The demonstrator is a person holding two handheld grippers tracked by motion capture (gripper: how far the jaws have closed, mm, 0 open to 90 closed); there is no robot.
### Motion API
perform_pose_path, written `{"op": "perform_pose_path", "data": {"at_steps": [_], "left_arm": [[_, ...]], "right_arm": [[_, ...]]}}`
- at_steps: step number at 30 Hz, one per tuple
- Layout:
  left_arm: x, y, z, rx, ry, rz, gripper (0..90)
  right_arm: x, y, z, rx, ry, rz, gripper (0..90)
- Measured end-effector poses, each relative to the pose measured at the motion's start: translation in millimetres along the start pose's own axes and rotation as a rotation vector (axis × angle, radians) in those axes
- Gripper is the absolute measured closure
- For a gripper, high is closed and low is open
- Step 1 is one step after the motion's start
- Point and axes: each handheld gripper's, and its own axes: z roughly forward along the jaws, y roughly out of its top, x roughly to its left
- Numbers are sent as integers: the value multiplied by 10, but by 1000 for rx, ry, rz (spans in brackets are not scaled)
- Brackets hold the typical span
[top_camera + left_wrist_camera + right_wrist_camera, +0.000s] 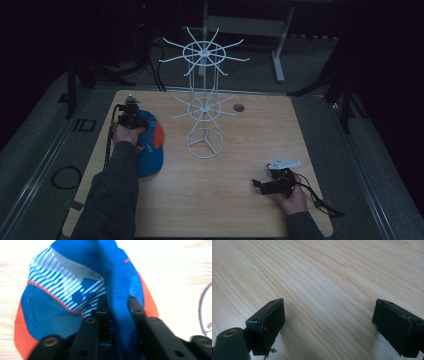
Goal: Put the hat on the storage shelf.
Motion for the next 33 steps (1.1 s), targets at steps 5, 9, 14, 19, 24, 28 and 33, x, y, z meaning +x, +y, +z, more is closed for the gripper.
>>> {"op": "perform_pose_path", "data": {"at_steps": [5, 9, 14, 19, 24, 28, 33], "left_arm": [[60, -20, -105, -17, 18, 25, 859], [79, -37, -230, -48, 21, 53, 873], [96, -62, -384, -86, 5, 81, 877], [123, -77, -516, -115, -6, 102, 878], [158, -95, -611, -139, -15, 104, 878], [174, -110, -676, -160, -23, 104, 878], [197, -126, -758, -185, -32, 114, 878]], "right_arm": [[0, 0, 0, 0, 0, 0, 107], [0, 0, 0, 0, 0, 0, 107], [0, 0, 0, 0, 0, 0, 107], [0, 0, 0, 0, 0, 0, 107], [0, 0, 0, 0, 0, 0, 107], [0, 0, 0, 1, 0, 0, 107], [0, 0, 0, 1, 0, 0, 107]]}}
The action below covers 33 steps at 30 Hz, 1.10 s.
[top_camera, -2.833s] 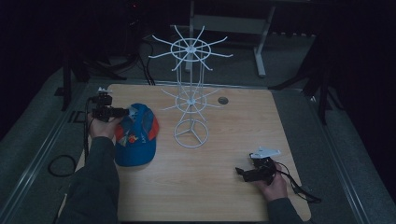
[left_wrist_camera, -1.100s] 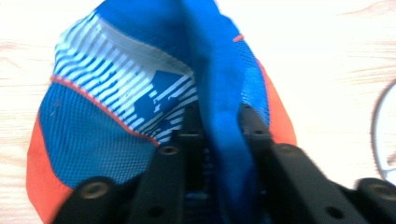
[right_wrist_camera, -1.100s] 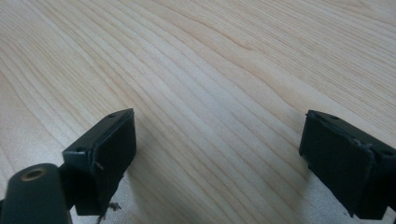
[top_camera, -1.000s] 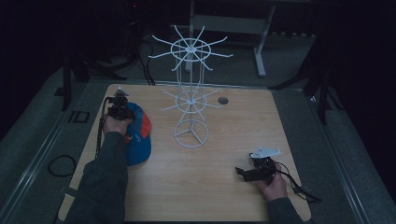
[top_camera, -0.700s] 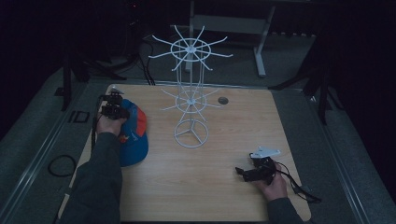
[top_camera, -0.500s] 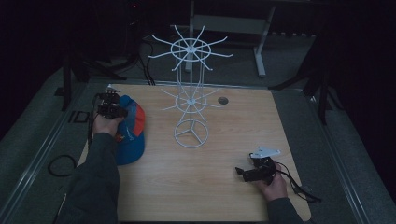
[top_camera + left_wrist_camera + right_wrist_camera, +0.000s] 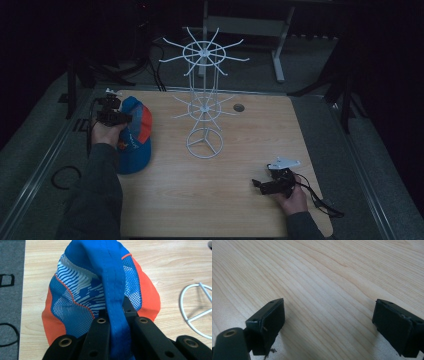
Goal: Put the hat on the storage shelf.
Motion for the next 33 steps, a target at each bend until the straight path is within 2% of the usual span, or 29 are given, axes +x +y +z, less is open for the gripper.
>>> {"op": "perform_pose_path", "data": {"at_steps": [15, 26, 33], "left_arm": [[55, -18, -182, -47, -3, 8, 879], [93, -23, -310, -87, -27, -3, 879], [80, 23, -431, -115, -46, 18, 879]], "right_arm": [[0, 0, 0, 0, 0, 0, 107], [0, 0, 0, 0, 0, 0, 107], [-1, 3, 3, 0, -1, 0, 107]]}}
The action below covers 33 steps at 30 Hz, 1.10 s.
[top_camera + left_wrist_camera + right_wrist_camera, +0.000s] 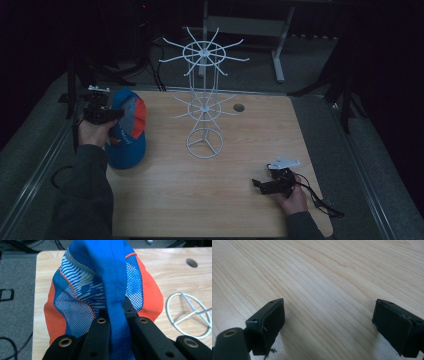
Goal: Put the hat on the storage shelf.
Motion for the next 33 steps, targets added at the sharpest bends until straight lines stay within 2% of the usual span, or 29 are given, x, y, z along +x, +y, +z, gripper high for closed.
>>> {"op": "perform_pose_path", "data": {"at_steps": [10, 13, 27, 33], "left_arm": [[-71, 135, -147, -48, -24, 15, 878], [-85, 158, -182, -65, -45, 18, 878], [-193, 229, -285, -145, -105, 98, 878], [-226, 240, -336, -172, -130, 116, 878]], "right_arm": [[-2, 1, 1, -1, 0, -2, 107], [-2, 1, 2, -1, 0, -1, 107], [-2, 2, 2, -1, -1, -2, 107], [-2, 2, 2, -1, 0, -1, 107]]}}
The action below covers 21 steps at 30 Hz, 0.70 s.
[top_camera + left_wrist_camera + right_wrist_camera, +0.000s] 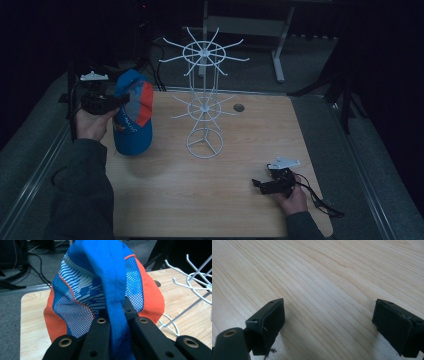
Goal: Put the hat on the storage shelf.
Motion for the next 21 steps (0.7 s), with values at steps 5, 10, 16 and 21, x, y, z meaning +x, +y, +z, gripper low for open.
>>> {"op": "perform_pose_path", "data": {"at_steps": [5, 10, 16, 21], "left_arm": [[-26, 30, -44, -16, -2, 22, 878], [-71, 77, -111, -39, -15, 56, 878], [-133, 114, -160, -64, -26, 87, 878], [-168, 135, -172, -71, -29, 110, 878]], "right_arm": [[0, 0, 0, 0, 0, 0, 107], [1, 0, 0, 0, 0, 1, 107], [0, 0, 1, -2, 0, 1, 107], [0, 0, 1, -2, 0, 0, 107]]}}
